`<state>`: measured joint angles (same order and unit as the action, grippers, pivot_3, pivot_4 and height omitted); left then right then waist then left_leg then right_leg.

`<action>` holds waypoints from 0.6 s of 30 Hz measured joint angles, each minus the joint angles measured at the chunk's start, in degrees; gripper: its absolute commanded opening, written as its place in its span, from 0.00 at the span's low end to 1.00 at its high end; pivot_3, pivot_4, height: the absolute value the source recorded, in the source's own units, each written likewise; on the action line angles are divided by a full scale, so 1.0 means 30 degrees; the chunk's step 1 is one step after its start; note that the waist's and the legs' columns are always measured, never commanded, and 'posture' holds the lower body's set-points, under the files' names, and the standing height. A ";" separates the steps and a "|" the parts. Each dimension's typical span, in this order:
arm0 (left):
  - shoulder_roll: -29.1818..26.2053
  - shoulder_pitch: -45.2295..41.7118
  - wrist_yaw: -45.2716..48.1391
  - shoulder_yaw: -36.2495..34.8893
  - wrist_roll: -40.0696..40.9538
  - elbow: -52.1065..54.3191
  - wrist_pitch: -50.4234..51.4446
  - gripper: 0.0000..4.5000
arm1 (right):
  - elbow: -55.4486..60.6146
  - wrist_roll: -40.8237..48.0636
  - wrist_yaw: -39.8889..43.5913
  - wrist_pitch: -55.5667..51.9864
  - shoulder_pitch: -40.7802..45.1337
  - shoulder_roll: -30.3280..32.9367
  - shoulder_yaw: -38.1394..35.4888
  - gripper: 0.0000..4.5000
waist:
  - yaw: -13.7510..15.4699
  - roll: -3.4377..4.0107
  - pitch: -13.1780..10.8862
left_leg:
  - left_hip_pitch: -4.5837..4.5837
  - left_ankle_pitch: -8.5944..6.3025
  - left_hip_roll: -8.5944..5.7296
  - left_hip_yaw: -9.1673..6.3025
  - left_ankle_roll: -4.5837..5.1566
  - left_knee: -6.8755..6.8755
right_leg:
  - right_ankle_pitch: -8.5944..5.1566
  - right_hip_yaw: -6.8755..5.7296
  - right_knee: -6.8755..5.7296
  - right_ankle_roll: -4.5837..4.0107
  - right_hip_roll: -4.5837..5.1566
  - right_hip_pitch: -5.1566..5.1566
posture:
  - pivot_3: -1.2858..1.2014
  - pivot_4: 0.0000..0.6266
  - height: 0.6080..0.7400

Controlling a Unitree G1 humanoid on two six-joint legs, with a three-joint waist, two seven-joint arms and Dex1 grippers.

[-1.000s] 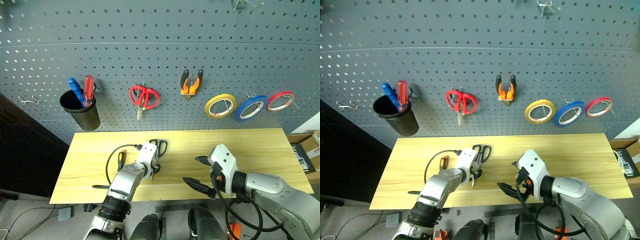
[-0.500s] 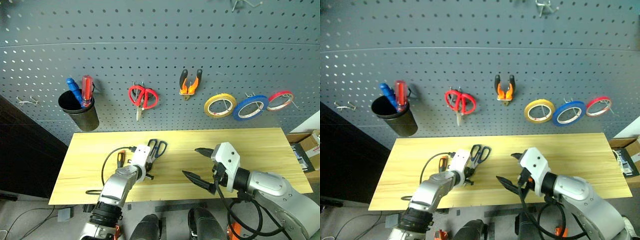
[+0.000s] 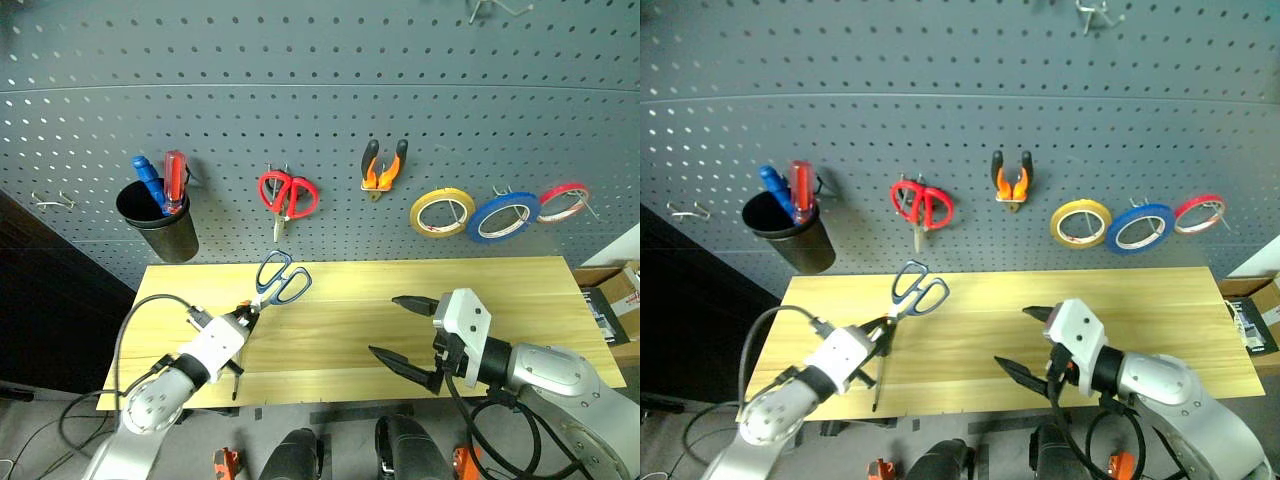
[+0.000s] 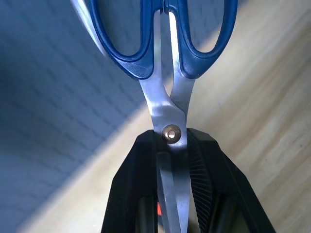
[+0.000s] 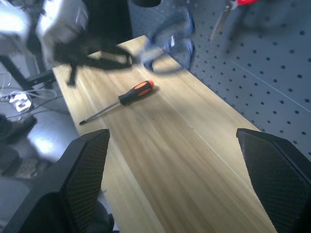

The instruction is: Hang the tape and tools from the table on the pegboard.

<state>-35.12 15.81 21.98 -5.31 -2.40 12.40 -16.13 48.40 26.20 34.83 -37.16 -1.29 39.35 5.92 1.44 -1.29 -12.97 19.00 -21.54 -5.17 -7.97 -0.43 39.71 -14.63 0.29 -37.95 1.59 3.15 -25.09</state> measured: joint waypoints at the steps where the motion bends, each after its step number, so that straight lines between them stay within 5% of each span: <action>1: 0.0013 0.0000 -0.0043 -0.0451 0.0006 0.0225 -0.0393 0.12 | -0.0102 -0.0078 0.0155 0.0228 -0.0012 0.0115 0.0000 1.00 | 0.0068 -0.0004 0.0002 | 0.0002 0.0000 0.0000 -0.0017 0.0000 0.0005 | 0.0001 -0.0015 -0.0001 0.0001 0.0000 0.0009 | 0.55 0.32 1.00; 18: 0.1989 -0.3903 -0.0502 -0.0513 -0.0018 0.0654 -0.0297 0.12 | -0.2309 -0.1208 0.1876 0.2163 0.1374 0.0274 0.0774 1.00 | 0.0597 -0.0093 0.0105 | 0.0008 0.0000 -0.0008 -0.0063 -0.0001 0.0041 | 0.0009 -0.0077 0.0006 0.0011 0.0000 0.0035 | 0.54 0.28 1.00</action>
<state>-29.15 4.10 20.48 -6.85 -2.45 14.36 -17.02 41.47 22.57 40.46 -30.67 2.83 40.17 8.24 3.24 -1.56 -12.66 19.02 -21.54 -5.20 -8.16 -0.43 39.83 -14.60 0.06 -37.94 1.63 3.15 -24.98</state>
